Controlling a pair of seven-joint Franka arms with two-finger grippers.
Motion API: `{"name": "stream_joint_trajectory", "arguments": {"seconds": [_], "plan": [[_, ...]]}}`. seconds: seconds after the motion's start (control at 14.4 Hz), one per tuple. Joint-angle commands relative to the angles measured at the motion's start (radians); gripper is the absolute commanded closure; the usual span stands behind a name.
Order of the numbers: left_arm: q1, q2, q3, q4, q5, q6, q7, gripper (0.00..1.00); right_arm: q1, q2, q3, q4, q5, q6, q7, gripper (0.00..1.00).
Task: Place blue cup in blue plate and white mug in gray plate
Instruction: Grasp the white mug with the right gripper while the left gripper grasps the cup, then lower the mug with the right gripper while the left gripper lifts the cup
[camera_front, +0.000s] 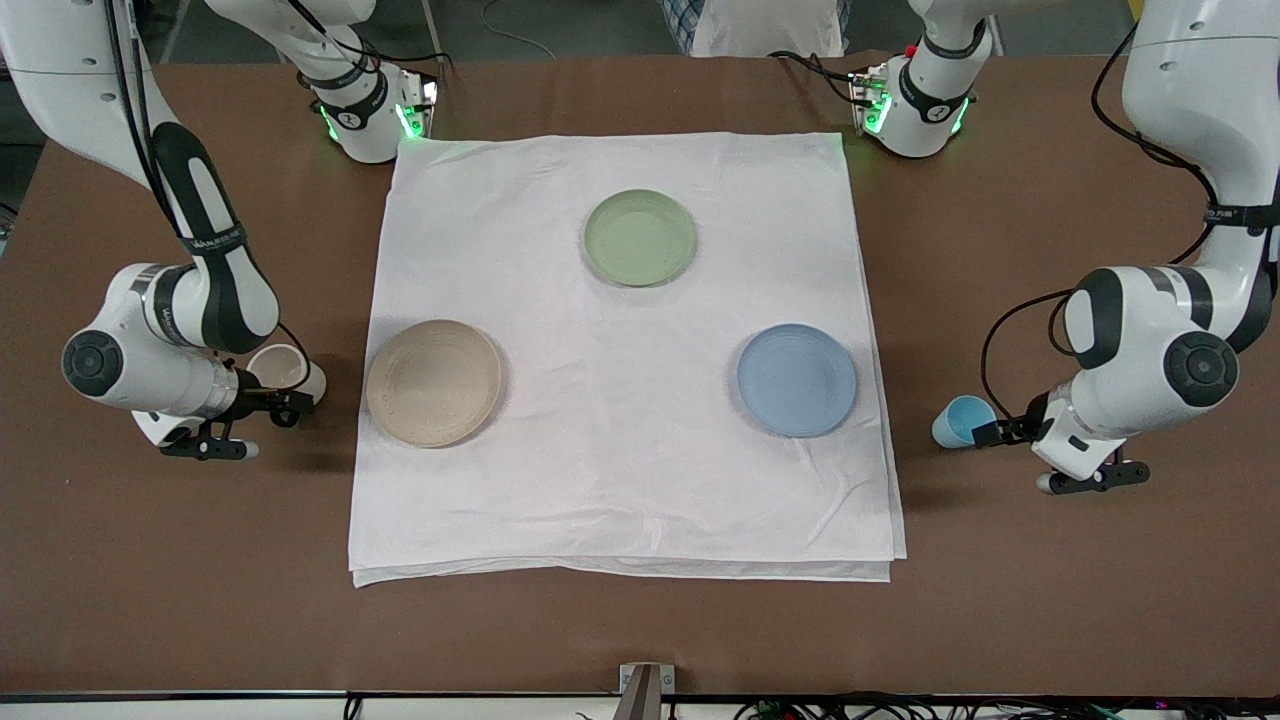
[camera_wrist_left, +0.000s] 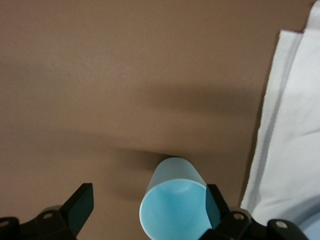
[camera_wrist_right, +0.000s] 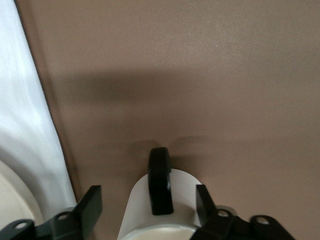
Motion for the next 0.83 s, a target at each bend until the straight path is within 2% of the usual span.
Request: {"name": "stream_joint_trajectory", "arguments": {"seconds": [0.0,0.07,0.28,0.62,0.76], "plan": [[0.001,-0.010,-0.002,-0.077,0.019,0.047,0.010,0.04,0.002,-0.050,0.002,-0.048,0.021,0.006,-0.013,0.89],[0.005,-0.027,-0.002,-0.097,0.020,0.045,0.020,0.04,0.002,-0.051,0.002,-0.043,0.021,0.006,-0.021,0.99],[0.011,-0.075,-0.002,-0.125,0.019,0.028,0.054,0.05,0.000,-0.054,0.002,0.001,0.021,-0.025,-0.052,1.00],[0.011,-0.085,-0.002,-0.128,0.019,0.002,0.054,0.06,0.026,-0.059,0.004,0.151,0.025,-0.241,-0.035,1.00],[0.015,-0.061,0.000,-0.141,0.019,0.013,0.056,0.10,0.069,-0.091,0.004,0.153,0.062,-0.281,0.061,1.00]]}}
